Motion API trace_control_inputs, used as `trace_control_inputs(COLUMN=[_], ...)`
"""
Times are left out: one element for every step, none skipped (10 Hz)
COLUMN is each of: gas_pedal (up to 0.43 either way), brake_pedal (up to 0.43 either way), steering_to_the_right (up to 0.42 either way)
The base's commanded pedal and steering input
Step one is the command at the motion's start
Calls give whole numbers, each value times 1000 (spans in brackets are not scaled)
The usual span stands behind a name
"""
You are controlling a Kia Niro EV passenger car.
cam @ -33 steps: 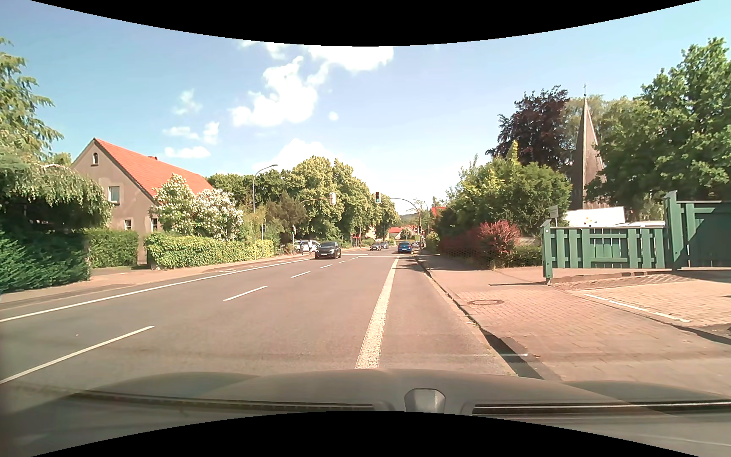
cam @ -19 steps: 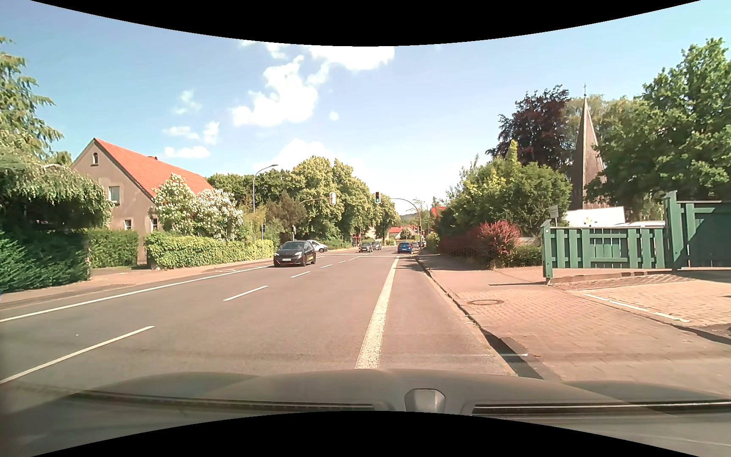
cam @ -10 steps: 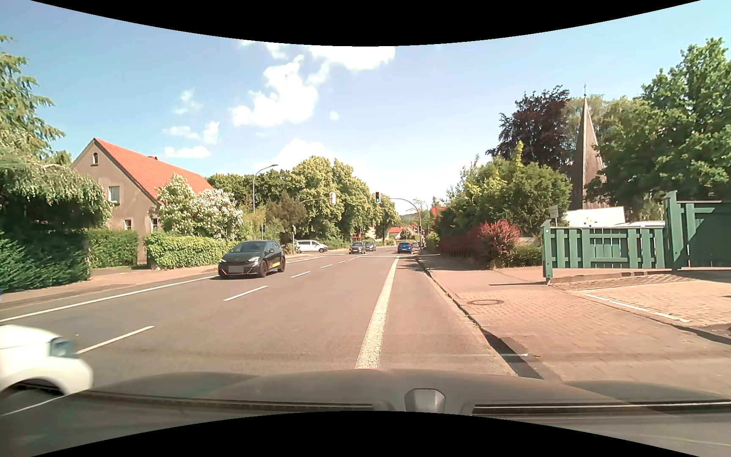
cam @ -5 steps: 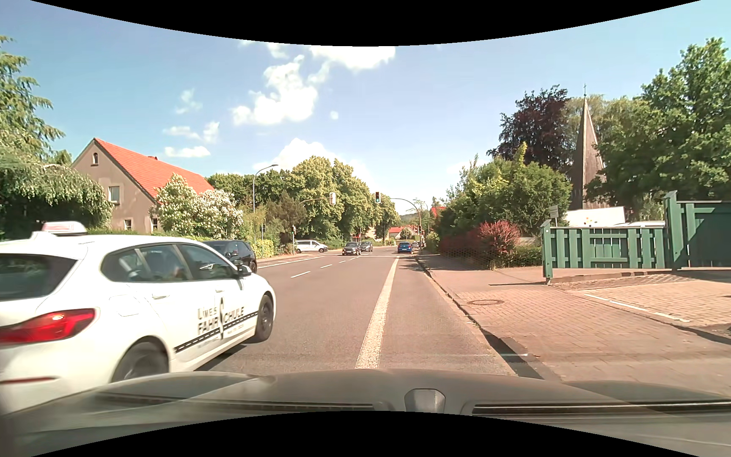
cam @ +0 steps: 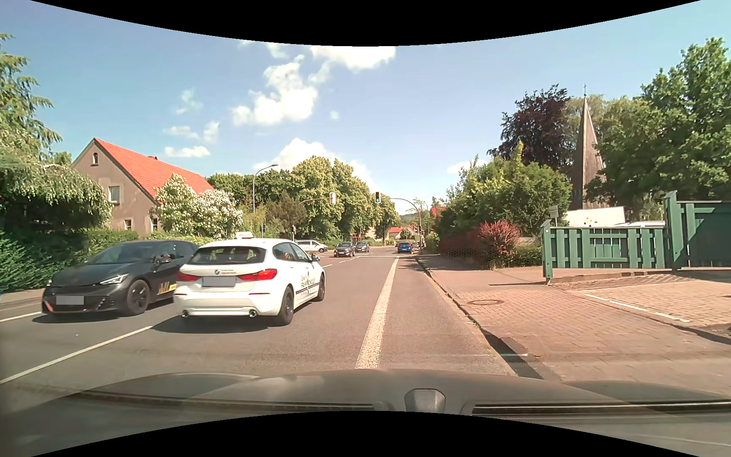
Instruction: Follow the waypoints while adhering to traffic rules and regulations
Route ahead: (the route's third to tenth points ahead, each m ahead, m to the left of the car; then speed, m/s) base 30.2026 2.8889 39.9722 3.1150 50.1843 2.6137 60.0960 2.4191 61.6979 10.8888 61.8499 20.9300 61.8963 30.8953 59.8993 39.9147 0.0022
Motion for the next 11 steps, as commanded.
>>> trace_control_inputs(gas_pedal=[0, 0, 0, 0, 0, 0, 0, 0, 0, 0, 0], brake_pedal=[463, 463, 463, 463, 463, 463, 463, 463, 463, 457, 457], steering_to_the_right=[-36, -36, -36, -36, -36, -36, -36, -36, -36, -36, -36])
